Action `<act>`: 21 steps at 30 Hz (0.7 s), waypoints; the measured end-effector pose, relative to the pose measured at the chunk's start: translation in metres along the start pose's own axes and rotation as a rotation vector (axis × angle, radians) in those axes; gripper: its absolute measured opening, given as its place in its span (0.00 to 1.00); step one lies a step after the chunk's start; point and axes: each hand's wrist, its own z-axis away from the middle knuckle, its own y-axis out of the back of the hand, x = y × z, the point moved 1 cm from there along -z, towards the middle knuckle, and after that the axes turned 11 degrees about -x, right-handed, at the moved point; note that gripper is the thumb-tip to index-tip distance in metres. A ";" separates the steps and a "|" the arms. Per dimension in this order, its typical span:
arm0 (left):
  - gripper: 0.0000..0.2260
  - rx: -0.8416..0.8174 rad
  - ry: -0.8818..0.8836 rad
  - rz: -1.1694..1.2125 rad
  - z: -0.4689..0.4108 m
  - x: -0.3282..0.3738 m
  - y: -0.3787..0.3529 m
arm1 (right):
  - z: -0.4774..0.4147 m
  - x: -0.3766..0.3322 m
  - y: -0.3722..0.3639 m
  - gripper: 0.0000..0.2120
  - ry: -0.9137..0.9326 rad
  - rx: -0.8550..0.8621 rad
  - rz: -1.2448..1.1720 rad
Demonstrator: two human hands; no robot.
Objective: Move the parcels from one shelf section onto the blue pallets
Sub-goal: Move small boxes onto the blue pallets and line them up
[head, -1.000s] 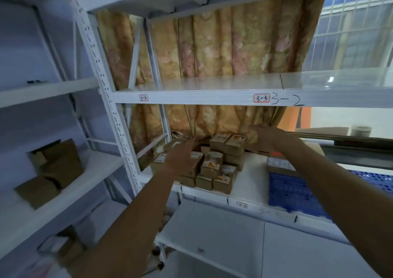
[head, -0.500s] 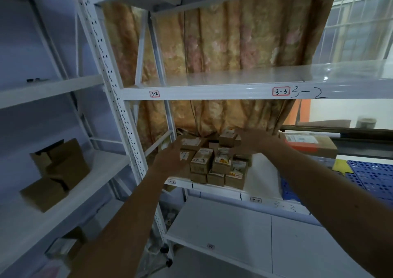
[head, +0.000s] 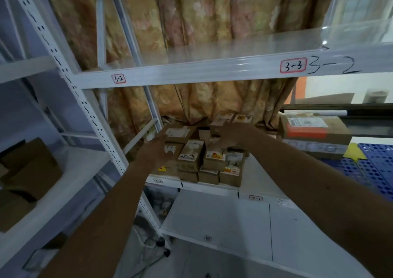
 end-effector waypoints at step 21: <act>0.22 -0.197 -0.281 0.035 -0.115 -0.025 -0.020 | -0.111 -0.034 -0.077 0.35 -0.262 -0.050 -0.158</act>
